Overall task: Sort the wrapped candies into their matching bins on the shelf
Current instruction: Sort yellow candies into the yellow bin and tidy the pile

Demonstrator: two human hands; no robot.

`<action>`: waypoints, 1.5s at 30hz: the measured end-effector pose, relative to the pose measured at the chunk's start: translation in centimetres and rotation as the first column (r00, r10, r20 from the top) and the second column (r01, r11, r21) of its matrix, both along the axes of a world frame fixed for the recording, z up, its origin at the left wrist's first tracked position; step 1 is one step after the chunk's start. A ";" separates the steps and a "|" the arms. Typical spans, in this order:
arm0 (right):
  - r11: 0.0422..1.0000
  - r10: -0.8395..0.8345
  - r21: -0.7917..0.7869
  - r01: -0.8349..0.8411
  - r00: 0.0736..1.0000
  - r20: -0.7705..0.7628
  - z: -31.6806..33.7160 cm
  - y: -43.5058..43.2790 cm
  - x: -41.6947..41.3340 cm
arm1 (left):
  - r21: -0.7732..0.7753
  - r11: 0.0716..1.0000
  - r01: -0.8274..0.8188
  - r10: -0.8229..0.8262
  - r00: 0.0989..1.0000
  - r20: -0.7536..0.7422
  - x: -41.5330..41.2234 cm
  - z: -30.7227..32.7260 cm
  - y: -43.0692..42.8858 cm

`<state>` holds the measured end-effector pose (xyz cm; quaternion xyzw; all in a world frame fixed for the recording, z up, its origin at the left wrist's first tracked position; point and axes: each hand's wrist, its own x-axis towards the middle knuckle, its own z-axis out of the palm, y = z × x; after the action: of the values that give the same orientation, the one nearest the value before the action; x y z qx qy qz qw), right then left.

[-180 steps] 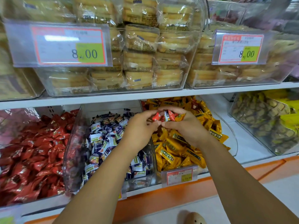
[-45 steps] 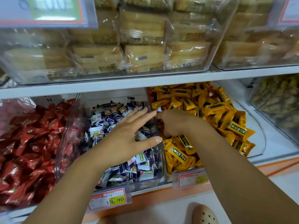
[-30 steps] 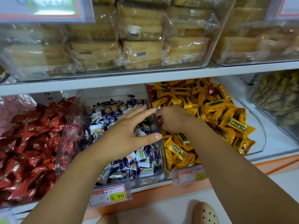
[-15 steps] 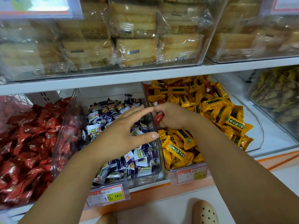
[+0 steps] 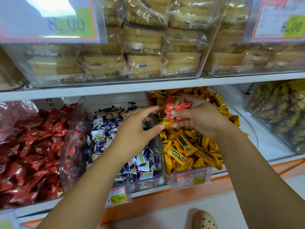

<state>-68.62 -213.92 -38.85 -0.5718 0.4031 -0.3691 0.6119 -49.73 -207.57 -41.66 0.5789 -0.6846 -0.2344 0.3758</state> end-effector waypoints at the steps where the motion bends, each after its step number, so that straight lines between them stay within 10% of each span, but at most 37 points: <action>1: 1.000 0.011 0.008 -0.011 0.999 0.030 0.1 0.3 -0.2 | -0.011 1.000 0.002 -0.003 1.000 -0.030 -0.4 0.0 -0.1; 14: 0.995 0.098 0.035 -0.096 0.992 -0.076 0.2 2.2 -0.7 | 0.007 1.000 0.014 -0.011 0.931 -0.365 -2.5 0.2 -0.9; 24: 0.974 0.086 0.198 -0.112 0.987 0.139 0.6 2.6 0.3 | 0.103 0.994 0.038 0.017 0.873 -0.487 -2.3 1.6 -0.4; 31: 0.986 0.166 0.048 -0.161 0.977 -0.133 1.5 4.6 5.4 | 0.284 0.949 0.134 0.054 0.822 -0.567 0.6 2.9 2.4; 36: 0.978 0.156 -0.085 -0.190 0.938 -0.310 0.8 6.0 10.2 | 0.406 0.913 0.043 0.246 0.735 -0.632 4.0 2.7 3.8; 45: 0.962 0.261 -0.064 -0.264 0.964 -0.050 0.2 6.1 20.9 | 0.170 0.911 -0.376 0.407 0.750 -0.521 15.6 3.2 6.5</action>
<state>-47.67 -207.80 -38.61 -0.6489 0.3231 -0.2868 0.6263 -34.08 -201.11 -38.43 0.6282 -0.4056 -0.3240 0.5795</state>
